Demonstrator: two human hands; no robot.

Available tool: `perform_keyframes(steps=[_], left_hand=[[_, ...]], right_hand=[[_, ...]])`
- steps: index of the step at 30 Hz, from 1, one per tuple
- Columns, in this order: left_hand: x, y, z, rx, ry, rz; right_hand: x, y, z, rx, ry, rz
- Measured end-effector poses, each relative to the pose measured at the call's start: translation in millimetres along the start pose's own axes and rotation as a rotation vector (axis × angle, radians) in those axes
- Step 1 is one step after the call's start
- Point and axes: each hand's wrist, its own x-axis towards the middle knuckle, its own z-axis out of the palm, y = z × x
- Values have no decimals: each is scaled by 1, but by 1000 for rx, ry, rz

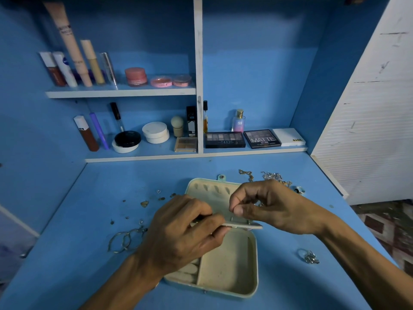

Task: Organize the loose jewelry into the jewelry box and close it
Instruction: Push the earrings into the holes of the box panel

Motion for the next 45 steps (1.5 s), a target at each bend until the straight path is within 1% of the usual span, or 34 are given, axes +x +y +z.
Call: perform_keyframes(steps=[6,17,24,28,33,37,45], left_hand=[[1,1,-2,17,-13,-8],[0,0,-2,9,-30,-11],[0,1,-3,8,-12,-10],[0,0,-2,7,-12,-7],[2,0,-3,10,-15,-2],[1,0,-3,3,-16,1],[1,0,-3,10,-14,9]], right_hand=[[1,1,0,70,9,25],[6,-11,-7,-45,-91,33],[7,-17,-9,-118,-142,61],[8,-18,-10,-170,-164,44],[8,-18,-14,-89,-135,41],[9,-18,-13,-122,-172,43],[11,-17,-9,-101,-166,57]])
